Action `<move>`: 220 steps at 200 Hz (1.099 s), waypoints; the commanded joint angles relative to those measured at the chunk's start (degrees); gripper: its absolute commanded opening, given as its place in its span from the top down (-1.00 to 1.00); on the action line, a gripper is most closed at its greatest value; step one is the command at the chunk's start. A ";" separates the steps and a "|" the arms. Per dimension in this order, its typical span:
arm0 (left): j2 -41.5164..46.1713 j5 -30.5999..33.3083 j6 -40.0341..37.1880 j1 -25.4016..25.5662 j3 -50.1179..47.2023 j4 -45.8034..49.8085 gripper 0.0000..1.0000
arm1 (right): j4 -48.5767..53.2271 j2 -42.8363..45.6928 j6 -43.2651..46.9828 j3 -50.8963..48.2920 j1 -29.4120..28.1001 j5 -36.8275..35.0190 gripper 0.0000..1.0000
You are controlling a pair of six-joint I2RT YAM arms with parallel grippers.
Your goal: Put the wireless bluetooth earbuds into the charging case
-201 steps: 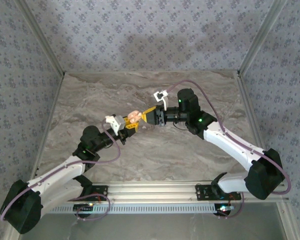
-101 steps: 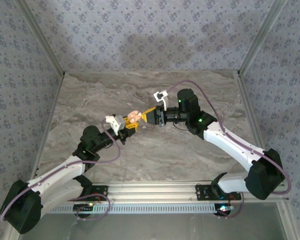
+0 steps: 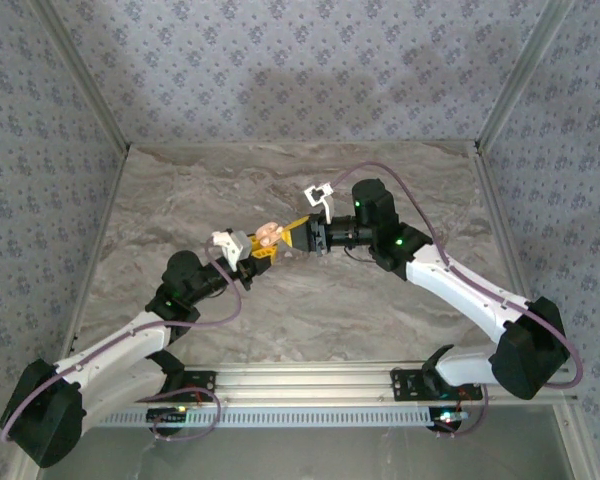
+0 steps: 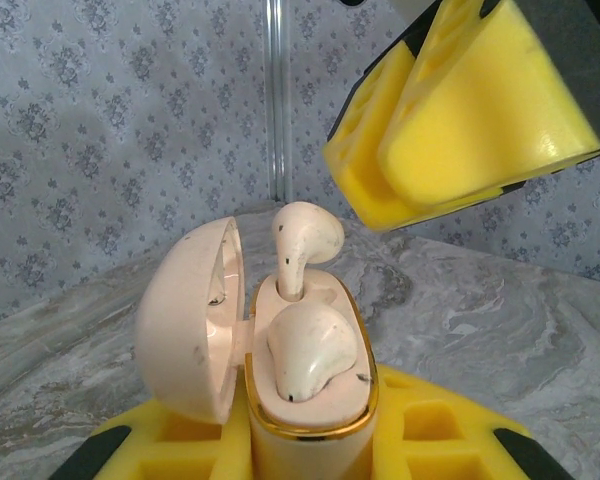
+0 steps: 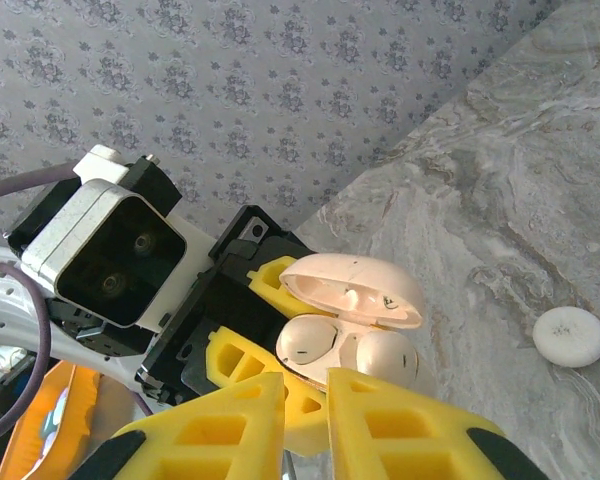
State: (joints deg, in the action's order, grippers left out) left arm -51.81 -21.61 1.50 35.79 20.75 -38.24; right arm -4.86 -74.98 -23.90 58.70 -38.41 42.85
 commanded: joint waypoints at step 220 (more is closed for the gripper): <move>0.98 -1.77 -0.73 0.27 2.27 -1.05 0.79 | 0.21 -1.09 0.83 1.29 0.49 -0.14 0.39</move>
State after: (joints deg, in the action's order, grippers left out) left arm -51.79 -21.89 1.50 35.79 20.75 -37.89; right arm -3.20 -75.26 -22.90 57.60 -37.39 41.39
